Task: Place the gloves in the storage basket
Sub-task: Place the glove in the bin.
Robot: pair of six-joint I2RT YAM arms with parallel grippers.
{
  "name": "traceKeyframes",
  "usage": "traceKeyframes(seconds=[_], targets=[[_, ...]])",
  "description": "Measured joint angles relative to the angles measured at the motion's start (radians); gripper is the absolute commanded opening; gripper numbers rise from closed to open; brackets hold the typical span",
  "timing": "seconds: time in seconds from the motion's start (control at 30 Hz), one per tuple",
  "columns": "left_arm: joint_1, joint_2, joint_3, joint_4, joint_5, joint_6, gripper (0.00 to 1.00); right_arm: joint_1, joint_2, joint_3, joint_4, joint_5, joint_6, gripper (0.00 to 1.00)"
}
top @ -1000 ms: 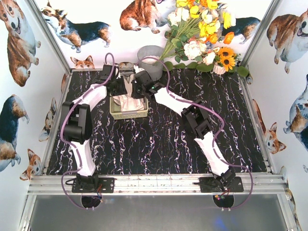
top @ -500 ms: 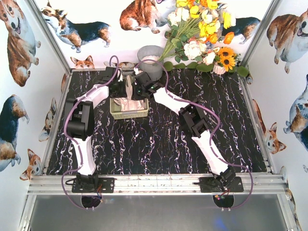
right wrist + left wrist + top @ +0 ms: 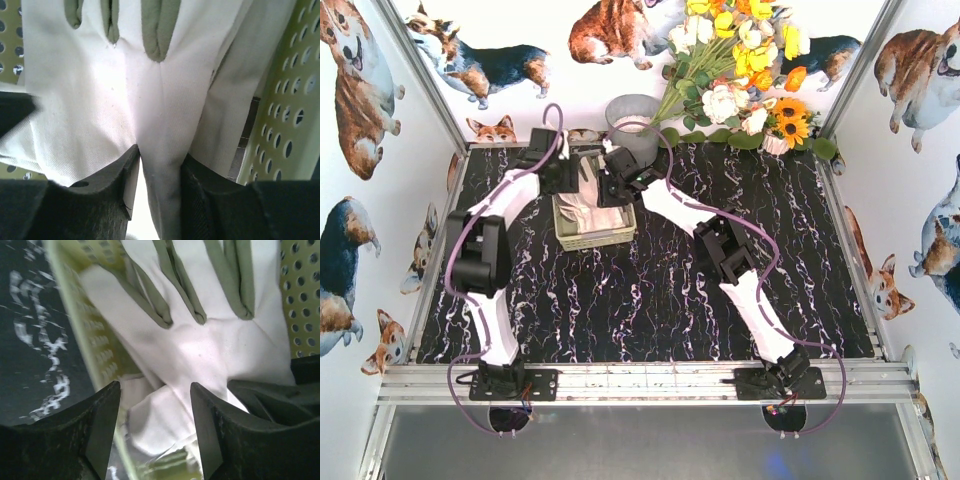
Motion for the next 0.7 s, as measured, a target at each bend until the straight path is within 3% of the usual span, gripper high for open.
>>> traceKeyframes(seconds=[0.2, 0.57, 0.7], targets=[[0.011, -0.124, 0.025, -0.030, -0.060, 0.051, 0.57, -0.013, -0.005, 0.003, -0.034, 0.017, 0.000, 0.57], [0.012, -0.122, 0.042, -0.088, 0.029, -0.032, 0.58, -0.032, -0.066, 0.003, -0.083, 0.055, -0.007, 0.74], [0.012, -0.080, 0.071, -0.093, 0.076, -0.088, 0.58, -0.035, -0.122, 0.003, -0.092, 0.068, -0.023, 0.75]])
